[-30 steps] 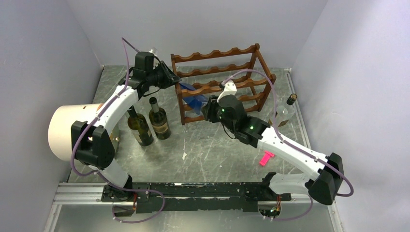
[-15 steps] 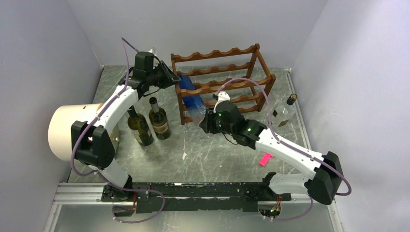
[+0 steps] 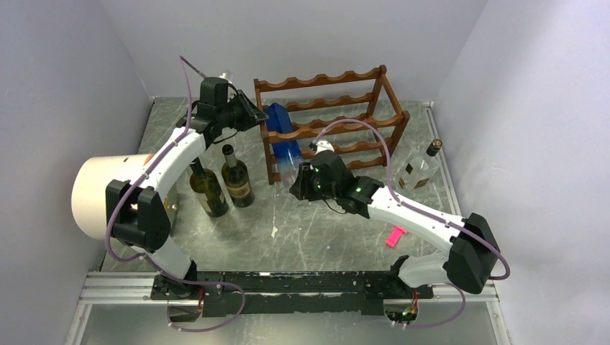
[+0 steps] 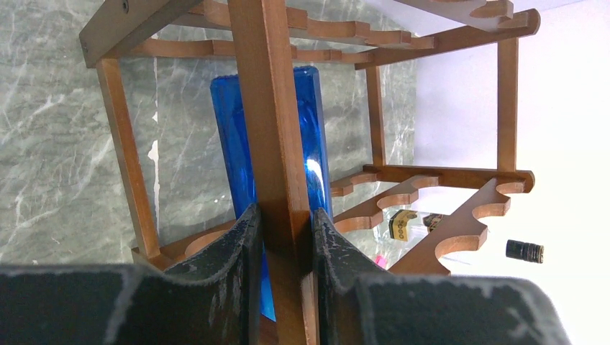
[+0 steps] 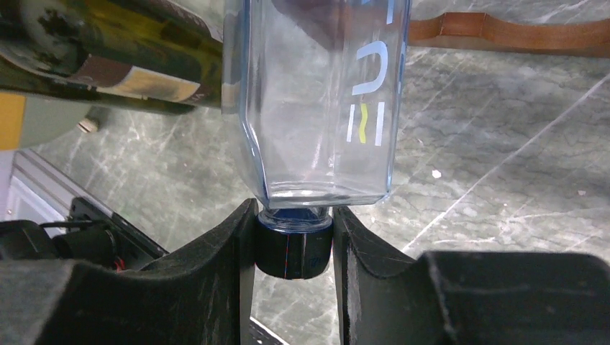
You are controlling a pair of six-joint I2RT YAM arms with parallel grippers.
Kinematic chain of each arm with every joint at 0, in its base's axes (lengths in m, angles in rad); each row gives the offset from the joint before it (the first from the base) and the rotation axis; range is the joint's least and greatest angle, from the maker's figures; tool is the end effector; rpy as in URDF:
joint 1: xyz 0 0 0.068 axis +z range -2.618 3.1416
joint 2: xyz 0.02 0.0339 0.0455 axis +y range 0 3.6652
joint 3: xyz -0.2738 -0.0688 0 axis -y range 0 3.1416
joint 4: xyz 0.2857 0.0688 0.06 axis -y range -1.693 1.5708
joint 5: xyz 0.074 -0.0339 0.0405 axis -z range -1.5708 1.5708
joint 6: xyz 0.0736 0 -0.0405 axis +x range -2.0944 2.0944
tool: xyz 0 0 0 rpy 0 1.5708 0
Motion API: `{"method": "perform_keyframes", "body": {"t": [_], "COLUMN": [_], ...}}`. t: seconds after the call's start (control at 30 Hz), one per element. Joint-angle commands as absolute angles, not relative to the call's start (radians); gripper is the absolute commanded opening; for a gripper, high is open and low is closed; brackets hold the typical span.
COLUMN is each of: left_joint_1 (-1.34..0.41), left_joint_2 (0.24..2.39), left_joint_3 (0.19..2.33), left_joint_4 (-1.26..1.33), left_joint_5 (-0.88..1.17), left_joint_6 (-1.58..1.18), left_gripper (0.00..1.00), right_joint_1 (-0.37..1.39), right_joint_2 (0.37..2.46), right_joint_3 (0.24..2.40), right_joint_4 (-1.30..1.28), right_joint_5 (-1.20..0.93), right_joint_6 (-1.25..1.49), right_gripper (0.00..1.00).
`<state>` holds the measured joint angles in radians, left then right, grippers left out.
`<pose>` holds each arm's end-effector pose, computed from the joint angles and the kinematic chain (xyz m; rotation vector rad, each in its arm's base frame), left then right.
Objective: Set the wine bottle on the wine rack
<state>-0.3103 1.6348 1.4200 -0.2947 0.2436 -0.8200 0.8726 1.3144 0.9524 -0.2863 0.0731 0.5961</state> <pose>0.4292 -0.1563 0.3135 -0.4014 2.1672 -0.9181 0.2333 0.2696 0.2443 -0.2775 2.2995 0.7084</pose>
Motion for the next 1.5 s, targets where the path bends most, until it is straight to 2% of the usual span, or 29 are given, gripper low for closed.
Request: {"method": "perform_keyframes", "body": {"t": [0.0,0.27,0.57,0.87,1.47], "left_joint_1": [-0.304,-0.304,-0.304,-0.302,-0.302], "left_joint_2": [1.624,1.61,1.607,1.623,1.602], "left_joint_3": [1.385,1.359,1.354,1.377,1.341], "left_joint_4": [-0.264,-0.259,-0.26,-0.267,-0.256], "left_joint_5": [0.198,0.204,0.209,0.204,0.226], "left_joint_6": [-0.778,-0.773,-0.77,-0.762,-0.764], "left_gripper": [0.07,0.07,0.07,0.07,0.07], "right_joint_1": [0.885,0.875,0.872,0.872,0.871], "right_joint_2": [1.331,1.372,1.456,1.42,1.553], "right_joint_3": [0.995,1.046,1.048,0.968,1.122], "right_joint_4": [-0.192,-0.168,-0.102,-0.069,0.012], "right_joint_5": [0.081,0.16,0.102,0.056,0.154], "right_joint_6": [0.65,0.687,0.681,0.689,0.749], "right_gripper": [0.0,0.0,0.0,0.0,0.0]}}
